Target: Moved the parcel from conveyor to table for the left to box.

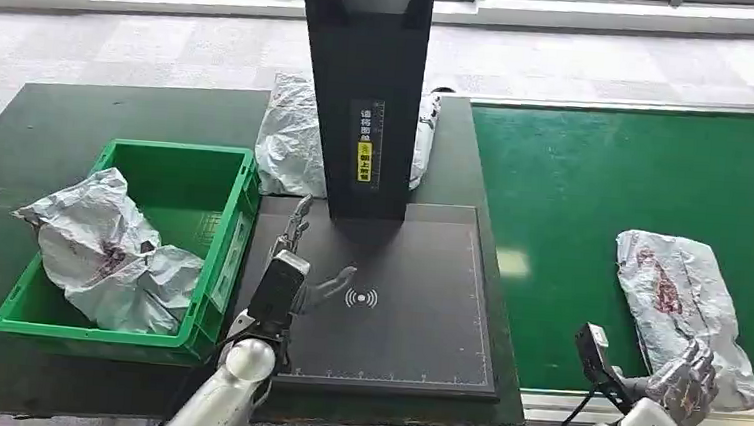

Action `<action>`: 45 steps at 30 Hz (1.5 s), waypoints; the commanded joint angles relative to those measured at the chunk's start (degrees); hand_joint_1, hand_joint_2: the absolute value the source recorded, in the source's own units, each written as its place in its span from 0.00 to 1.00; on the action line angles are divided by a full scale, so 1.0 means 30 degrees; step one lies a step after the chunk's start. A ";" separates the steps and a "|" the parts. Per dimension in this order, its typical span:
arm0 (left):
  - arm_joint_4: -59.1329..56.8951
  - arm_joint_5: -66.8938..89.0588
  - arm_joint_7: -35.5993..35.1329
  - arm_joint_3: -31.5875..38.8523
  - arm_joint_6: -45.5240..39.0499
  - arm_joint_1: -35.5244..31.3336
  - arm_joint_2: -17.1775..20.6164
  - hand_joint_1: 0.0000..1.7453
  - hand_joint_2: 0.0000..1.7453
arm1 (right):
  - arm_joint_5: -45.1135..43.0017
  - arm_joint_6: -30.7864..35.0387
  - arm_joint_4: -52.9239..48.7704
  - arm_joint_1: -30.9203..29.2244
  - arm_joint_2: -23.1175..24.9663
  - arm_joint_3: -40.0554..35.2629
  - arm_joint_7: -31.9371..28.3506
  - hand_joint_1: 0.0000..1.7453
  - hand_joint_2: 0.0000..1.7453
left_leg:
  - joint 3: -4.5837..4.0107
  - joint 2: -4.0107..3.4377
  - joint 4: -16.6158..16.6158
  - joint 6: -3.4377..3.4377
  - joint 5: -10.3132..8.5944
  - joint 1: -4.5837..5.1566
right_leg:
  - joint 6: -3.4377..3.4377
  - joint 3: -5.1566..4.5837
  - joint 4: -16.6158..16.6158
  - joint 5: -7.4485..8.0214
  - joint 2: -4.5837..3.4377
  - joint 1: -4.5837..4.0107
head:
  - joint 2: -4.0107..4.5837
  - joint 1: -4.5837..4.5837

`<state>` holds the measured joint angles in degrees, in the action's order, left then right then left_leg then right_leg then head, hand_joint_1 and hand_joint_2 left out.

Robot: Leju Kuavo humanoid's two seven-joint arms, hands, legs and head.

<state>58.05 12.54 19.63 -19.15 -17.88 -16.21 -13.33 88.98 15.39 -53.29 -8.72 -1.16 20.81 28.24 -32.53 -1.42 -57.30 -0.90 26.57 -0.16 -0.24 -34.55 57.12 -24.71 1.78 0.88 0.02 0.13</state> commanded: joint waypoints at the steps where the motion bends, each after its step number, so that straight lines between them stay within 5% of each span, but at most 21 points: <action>1: -0.0775 0.0039 -0.0174 0.0785 0.0456 -0.0431 0.0007 0.00 1.00 | 0.0340 -0.1030 0.0772 -0.0562 0.0086 0.0653 0.0434 0.00 1.00 | 0.0039 0.0035 0.0025 0.0001 0.0000 -0.0015 | 0.0018 0.0042 -0.0036 0.0008 -0.0062 -0.0009 | -0.0007 0.0000; 5: -0.0932 -0.0046 -0.0136 0.0973 0.0546 -0.0604 -0.0022 0.00 1.00 | 0.0340 -0.1590 0.3223 -0.1546 -0.0442 0.0418 0.0629 0.00 1.00 | 0.0020 0.0000 0.0009 0.0001 0.0002 -0.0015 | 0.0008 0.0021 -0.0023 0.0012 -0.0050 -0.0012 | 0.0000 0.0000; 19: -0.0930 -0.0052 -0.0109 0.0992 0.0565 -0.0632 -0.0039 0.00 1.00 | 0.0329 -0.2050 0.3908 -0.1859 -0.0587 0.0483 0.0669 0.00 1.00 | 0.0029 0.0013 0.0011 0.0005 0.0001 -0.0012 | 0.0010 0.0029 -0.0020 0.0008 -0.0053 -0.0009 | -0.0007 0.0000; 20: -0.0928 -0.0059 -0.0080 0.1023 0.0555 -0.0639 -0.0059 0.00 1.00 | 0.0340 -0.2140 0.4687 -0.2269 -0.0749 0.0517 0.0469 0.75 1.00 | 0.0037 0.0019 0.0018 0.0006 -0.0001 -0.0017 | 0.0012 0.0039 -0.0033 0.0014 -0.0063 -0.0013 | -0.0007 0.0000; 21: -0.0871 -0.0071 -0.0060 0.1064 0.0543 -0.0646 -0.0057 0.00 1.00 | 0.0340 -0.2147 0.5594 -0.2722 -0.0983 0.0430 0.0439 1.00 1.00 | 0.0027 0.0004 0.0012 0.0007 -0.0004 -0.0008 | 0.0008 0.0023 -0.0021 0.0016 -0.0063 -0.0005 | -0.0007 0.0000; 31: 0.1060 -0.0253 -0.0430 0.1455 0.0562 0.0594 0.0204 0.00 1.00 | 0.0340 -0.0165 0.6645 -0.3379 -0.0704 0.0746 -0.0995 1.00 1.00 | 0.0032 -0.0007 0.0016 0.0004 0.0002 -0.0013 | 0.0002 0.0027 -0.0023 0.0014 -0.0060 -0.0003 | 0.0000 0.0000; 39: 0.2278 0.0459 -0.0883 0.1939 0.0594 0.1230 0.0119 0.00 1.00 | 0.0196 0.0198 -0.1968 -0.1304 0.1769 -0.1364 -0.2669 1.00 1.00 | 0.0001 -0.0060 0.0005 -0.0006 0.0011 -0.0007 | 0.0016 -0.0025 0.0018 0.0014 -0.0126 -0.0008 | -0.0007 0.0000; 40: 0.2508 0.0607 -0.0765 0.2159 0.0072 0.1420 0.0136 0.00 1.00 | -0.1679 0.1880 -0.3979 -0.0752 0.2395 -0.2757 -0.6120 1.00 1.00 | 0.0016 -0.0059 0.0011 -0.0007 0.0013 -0.0019 | 0.0023 -0.0010 0.0005 0.0017 -0.0145 -0.0019 | -0.0007 0.0000; 41: 0.2861 0.0711 -0.0676 0.2240 -0.0288 0.1630 0.0296 0.00 1.00 | -0.2355 0.1714 -0.6770 0.0216 0.3240 -0.4815 -0.7532 1.00 1.00 | 0.0007 -0.0089 0.0009 -0.0010 0.0014 -0.0010 | 0.0021 -0.0032 0.0017 0.0019 -0.0159 -0.0015 | -0.0007 0.0000; 45: 0.3637 0.1176 -0.0429 0.2439 -0.0601 0.1807 0.0401 0.00 1.00 | -0.3891 0.0928 -1.1669 0.2468 0.3065 -1.2952 -0.6805 1.00 1.00 | -0.0004 -0.0165 0.0003 -0.0041 0.0032 -0.0021 | 0.0038 -0.0073 0.0063 0.0007 -0.0248 -0.0020 | 0.0000 0.0000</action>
<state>65.57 14.21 17.57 -14.82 -18.03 -11.97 -14.08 83.75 19.65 -55.75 -11.64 2.72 17.48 11.37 -32.66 -1.40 -57.26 -0.95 26.51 -0.21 -0.25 -34.56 57.22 -24.69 1.78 0.85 0.02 0.13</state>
